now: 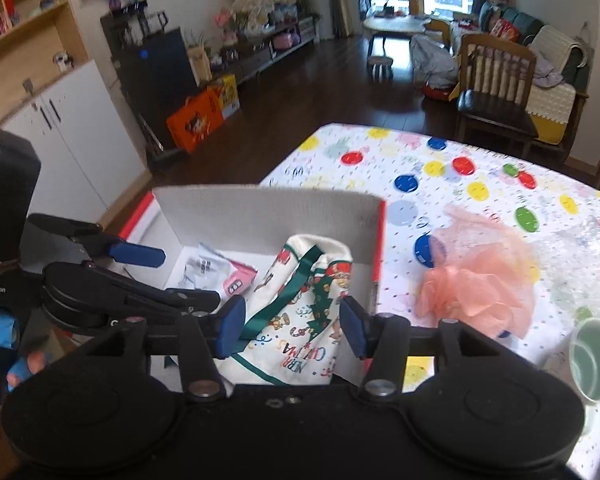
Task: Organize soft objects
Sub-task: 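Open both grippers to release the items and withdraw from the box, then grasp the pink mesh puff with the left gripper while the right grasps the green sponge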
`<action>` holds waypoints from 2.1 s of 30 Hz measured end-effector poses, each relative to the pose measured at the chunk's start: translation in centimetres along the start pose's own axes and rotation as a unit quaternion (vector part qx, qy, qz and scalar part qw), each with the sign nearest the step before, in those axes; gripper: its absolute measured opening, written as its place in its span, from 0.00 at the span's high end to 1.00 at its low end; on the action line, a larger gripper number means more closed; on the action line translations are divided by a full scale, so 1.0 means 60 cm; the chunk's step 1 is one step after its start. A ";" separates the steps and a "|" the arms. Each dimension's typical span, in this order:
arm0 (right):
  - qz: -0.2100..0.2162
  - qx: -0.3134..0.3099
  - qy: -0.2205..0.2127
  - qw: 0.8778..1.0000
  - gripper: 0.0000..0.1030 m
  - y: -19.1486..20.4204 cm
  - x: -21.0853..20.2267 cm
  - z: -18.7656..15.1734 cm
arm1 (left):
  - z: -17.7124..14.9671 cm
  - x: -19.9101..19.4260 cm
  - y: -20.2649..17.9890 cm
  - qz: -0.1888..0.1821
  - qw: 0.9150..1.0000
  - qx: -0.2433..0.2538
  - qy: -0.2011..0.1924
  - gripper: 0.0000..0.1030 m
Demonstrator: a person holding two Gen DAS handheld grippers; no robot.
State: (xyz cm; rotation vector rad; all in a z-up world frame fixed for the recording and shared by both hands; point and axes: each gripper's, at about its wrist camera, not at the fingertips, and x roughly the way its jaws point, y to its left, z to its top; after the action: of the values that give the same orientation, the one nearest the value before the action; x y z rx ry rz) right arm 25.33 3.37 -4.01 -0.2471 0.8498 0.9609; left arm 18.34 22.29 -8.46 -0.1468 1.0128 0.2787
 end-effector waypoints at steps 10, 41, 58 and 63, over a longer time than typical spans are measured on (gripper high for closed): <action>-0.001 0.024 -0.061 0.998 0.44 -0.057 -0.120 -0.031 | 0.008 -0.086 -0.081 -0.026 0.998 0.002 -0.064 0.30; -0.053 0.072 -0.129 0.988 0.00 -0.289 -0.297 -0.237 | -0.016 -0.096 -0.368 -0.090 0.990 0.016 -0.109 0.18; -0.130 0.070 -0.072 0.986 0.00 -0.448 -0.274 -0.322 | 0.053 0.000 -0.419 -0.038 0.994 0.011 -0.103 0.18; -0.129 0.064 -0.047 0.988 0.00 -0.491 -0.243 -0.315 | 0.081 0.045 -0.420 -0.022 0.995 0.005 -0.093 0.18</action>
State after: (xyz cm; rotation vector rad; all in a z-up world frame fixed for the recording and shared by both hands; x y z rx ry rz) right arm 34.80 -32.69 -10.90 -0.1936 0.7676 0.6675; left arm 31.11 -0.13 -8.40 -0.1320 0.8260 0.2435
